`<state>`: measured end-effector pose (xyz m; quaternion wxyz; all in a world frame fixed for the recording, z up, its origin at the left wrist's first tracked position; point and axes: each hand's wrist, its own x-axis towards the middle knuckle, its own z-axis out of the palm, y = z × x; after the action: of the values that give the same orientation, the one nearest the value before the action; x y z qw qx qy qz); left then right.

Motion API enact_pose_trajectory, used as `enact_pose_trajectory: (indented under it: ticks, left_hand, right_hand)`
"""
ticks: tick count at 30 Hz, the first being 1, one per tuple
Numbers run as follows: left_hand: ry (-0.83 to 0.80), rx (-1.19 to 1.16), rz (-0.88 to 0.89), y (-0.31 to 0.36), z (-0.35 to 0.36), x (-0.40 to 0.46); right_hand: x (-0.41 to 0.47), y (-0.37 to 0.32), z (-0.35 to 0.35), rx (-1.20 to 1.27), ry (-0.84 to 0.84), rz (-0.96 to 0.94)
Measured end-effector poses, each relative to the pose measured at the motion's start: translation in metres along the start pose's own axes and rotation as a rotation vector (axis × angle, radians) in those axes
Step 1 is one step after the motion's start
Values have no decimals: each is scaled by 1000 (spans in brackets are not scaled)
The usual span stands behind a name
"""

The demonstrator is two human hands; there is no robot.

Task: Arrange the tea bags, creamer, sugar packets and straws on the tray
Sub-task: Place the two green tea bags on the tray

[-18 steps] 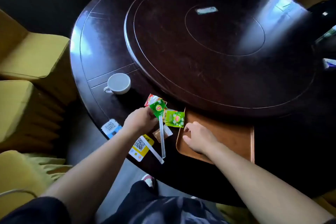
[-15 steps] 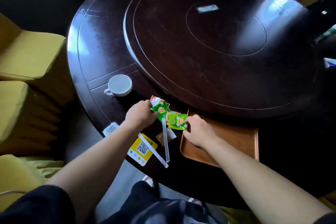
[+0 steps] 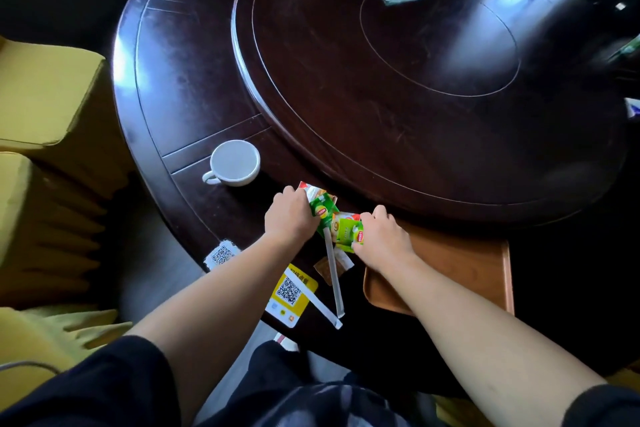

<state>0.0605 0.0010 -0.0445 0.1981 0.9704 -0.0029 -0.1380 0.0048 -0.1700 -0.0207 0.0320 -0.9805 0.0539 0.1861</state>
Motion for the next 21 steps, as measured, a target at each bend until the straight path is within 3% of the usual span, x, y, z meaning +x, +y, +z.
enact_pose_trajectory:
  ticks: [6,15,17,21]
  left_hand:
    - [-7,-242,-57,-1,-4,0]
    - [189,-590,-78,16,-58,-14]
    - [126,-654,-59,27,-63,-19]
    - [-93,-527,-12,57,-37,-26]
  right_hand:
    - [-1,8,-1,189,9,83]
    - [-26,71,-19,1055,-30,198]
    - [-35,91,-22,1128,-28,218]
    - [-46,133,-15,1187,-96,310]
